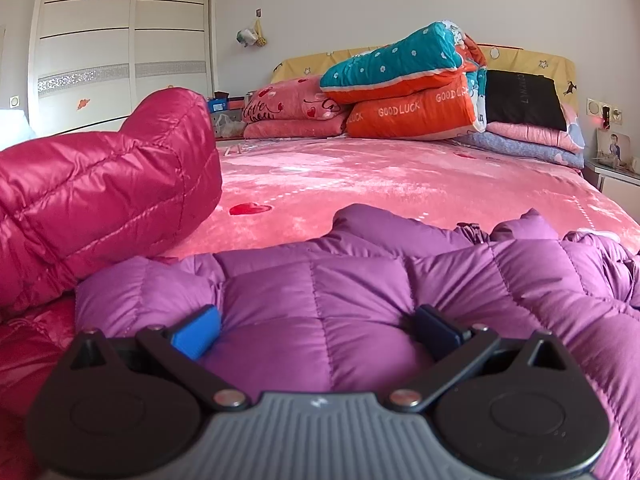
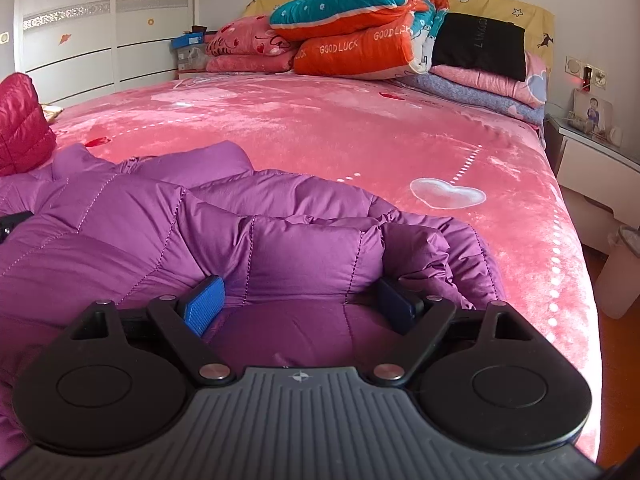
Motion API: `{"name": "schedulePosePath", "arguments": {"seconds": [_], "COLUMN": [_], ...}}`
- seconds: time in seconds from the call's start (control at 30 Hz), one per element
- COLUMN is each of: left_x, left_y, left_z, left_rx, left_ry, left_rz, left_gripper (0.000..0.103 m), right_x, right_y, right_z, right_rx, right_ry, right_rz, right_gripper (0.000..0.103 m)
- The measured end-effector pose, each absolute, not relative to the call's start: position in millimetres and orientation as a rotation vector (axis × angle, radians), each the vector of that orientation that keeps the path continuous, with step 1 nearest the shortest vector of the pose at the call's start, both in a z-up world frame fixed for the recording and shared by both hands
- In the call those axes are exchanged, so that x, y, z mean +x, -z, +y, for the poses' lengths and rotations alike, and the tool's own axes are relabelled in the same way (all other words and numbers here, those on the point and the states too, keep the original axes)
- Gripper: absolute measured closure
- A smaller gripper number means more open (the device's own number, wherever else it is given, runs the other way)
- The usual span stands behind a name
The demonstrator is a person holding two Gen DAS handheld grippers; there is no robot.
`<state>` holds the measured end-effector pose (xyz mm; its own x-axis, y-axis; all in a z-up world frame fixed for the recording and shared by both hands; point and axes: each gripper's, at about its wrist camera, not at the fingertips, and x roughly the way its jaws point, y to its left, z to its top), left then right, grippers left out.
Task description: Fold large clothes
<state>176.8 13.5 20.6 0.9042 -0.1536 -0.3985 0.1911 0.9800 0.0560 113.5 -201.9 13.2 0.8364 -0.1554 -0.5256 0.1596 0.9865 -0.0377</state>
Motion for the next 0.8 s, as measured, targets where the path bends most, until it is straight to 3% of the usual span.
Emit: {"name": "schedulePosePath", "arguments": {"seconds": [0.27,0.47,0.8], "left_x": [171.9,122.1,97.8], "left_y": [-41.5,-67.9,-34.2], "left_z": [10.5,2.5,-30.0], "left_rx": [0.096,0.014,0.153], "left_ry": [0.142,0.225,0.245], "left_rz": [0.480,0.453,0.544], "left_gripper": [0.001,0.001,0.000], "right_x": [95.2,56.7,41.4], "right_y": [-20.1,-51.7,-33.8], "right_z": [-208.1,-198.8,-153.4], "right_rx": [0.051,0.065,-0.034], "right_ry": [0.143,0.172,0.109], "right_rz": [0.504,0.435,0.559], "right_gripper": [0.000,0.000,0.000]}}
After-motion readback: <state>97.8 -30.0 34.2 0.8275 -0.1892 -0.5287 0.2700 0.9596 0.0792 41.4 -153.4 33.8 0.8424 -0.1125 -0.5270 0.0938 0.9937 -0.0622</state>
